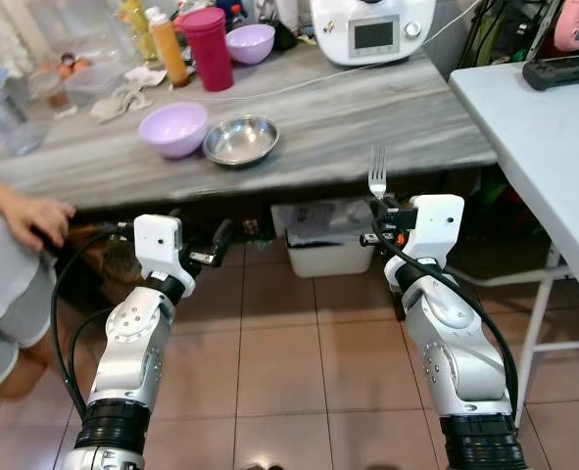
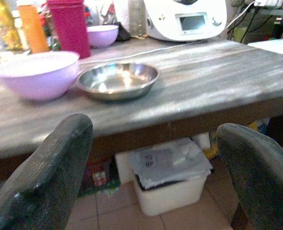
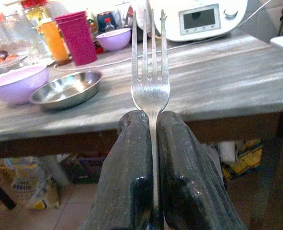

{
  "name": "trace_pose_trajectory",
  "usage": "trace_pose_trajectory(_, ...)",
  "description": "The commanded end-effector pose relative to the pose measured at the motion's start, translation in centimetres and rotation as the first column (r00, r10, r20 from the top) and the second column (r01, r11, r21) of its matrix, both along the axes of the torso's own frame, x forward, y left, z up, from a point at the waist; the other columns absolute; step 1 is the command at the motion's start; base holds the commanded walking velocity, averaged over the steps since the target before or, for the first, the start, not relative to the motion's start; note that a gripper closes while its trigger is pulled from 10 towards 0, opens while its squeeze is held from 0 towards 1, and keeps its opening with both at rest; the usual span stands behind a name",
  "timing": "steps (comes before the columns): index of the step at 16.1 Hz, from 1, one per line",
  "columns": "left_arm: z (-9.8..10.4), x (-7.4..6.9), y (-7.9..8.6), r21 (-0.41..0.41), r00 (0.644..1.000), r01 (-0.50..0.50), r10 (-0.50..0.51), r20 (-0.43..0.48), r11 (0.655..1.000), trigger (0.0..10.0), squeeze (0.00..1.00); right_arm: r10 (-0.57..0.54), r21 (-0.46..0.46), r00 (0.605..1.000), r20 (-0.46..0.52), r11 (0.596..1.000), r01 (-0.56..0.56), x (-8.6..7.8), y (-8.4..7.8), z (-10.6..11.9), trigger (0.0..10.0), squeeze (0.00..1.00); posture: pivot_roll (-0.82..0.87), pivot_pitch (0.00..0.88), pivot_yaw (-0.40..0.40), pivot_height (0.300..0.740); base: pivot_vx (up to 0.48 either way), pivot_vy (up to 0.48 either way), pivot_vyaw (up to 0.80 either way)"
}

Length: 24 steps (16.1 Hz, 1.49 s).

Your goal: Setting the table

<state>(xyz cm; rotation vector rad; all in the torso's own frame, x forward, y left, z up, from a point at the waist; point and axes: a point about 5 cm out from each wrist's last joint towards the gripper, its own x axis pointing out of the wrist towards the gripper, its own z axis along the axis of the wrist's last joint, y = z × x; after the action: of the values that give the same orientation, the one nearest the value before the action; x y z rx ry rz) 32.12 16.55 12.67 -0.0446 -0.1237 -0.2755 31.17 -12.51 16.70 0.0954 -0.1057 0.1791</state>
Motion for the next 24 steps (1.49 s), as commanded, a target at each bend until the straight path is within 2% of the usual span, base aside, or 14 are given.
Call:
trace_pose_trajectory(1,0.0,-0.1,-0.3,-0.003,1.0,0.008,-0.008,-0.003,1.0,10.0,0.0,0.005,-0.006,0.999,0.038,1.0,-0.004,-0.2,0.0,0.7,10.0,0.0,-0.18,0.105,0.121,0.74,0.461,0.0,0.8)
trace_pose_trajectory(3,0.0,-0.1,-0.5,-0.003,1.0,0.015,-0.015,-0.004,1.0,10.0,0.0,-0.006,0.003,0.999,0.033,1.0,0.006,-0.2,0.0,0.6,10.0,0.0,-0.18,0.105,0.121,0.74,0.467,0.0,0.75)
trace_pose_trajectory(11,-0.2,-0.5,-0.9,-0.013,0.999,0.027,-0.027,-0.016,1.0,10.0,0.0,-0.044,0.029,0.999,0.012,0.999,0.043,0.0,-0.3,0.4,10.0,0.0,-0.17,0.111,0.119,0.74,0.454,0.0,0.0)
trace_pose_trajectory(15,-0.4,-1.0,-1.7,-0.011,0.997,0.073,-0.073,-0.017,0.997,10.0,0.0,-0.049,0.029,0.999,0.003,0.998,0.049,0.3,-0.3,0.4,10.0,0.0,-0.18,0.106,0.111,0.74,0.0,0.0,-0.67)
trace_pose_trajectory(18,-0.8,-1.3,-1.7,-0.003,0.996,0.084,-0.084,-0.027,0.996,10.0,0.0,-0.052,0.021,0.999,-0.001,0.998,0.052,0.2,-0.4,0.3,10.0,0.0,-0.18,0.108,0.111,0.74,0.0,0.0,0.0)
trace_pose_trajectory(20,-1.1,-2.0,-1.8,0.005,0.991,0.127,-0.127,-0.033,0.992,10.0,0.0,-0.097,0.022,0.995,-0.004,0.995,0.097,0.2,-0.8,0.2,10.0,0.0,-0.18,0.117,0.104,0.74,0.0,0.0,0.0)
trace_pose_trajectory(21,-1.3,-2.5,-2.0,0.025,0.984,0.172,-0.171,-0.041,0.985,10.0,0.0,-0.166,0.0,0.986,-0.009,0.986,0.166,0.3,-1.8,0.1,10.0,0.0,-0.18,0.121,0.101,0.74,0.0,0.0,0.0)
trace_pose_trajectory(22,-1.4,-2.7,-1.9,0.034,0.984,0.175,-0.173,-0.042,0.984,10.0,0.0,-0.205,0.008,0.979,-0.014,0.979,0.205,0.4,-2.4,0.0,10.0,0.0,-0.18,0.121,0.098,0.74,0.0,0.0,0.0)
trace_pose_trajectory(24,-1.5,-3.1,-1.9,0.036,0.979,0.2,-0.198,-0.045,0.979,10.0,0.0,-0.242,-0.002,0.97,-0.024,0.97,0.242,0.6,-3.5,0.0,10.0,0.0,-0.18,0.127,0.093,0.74,0.0,0.0,0.0)
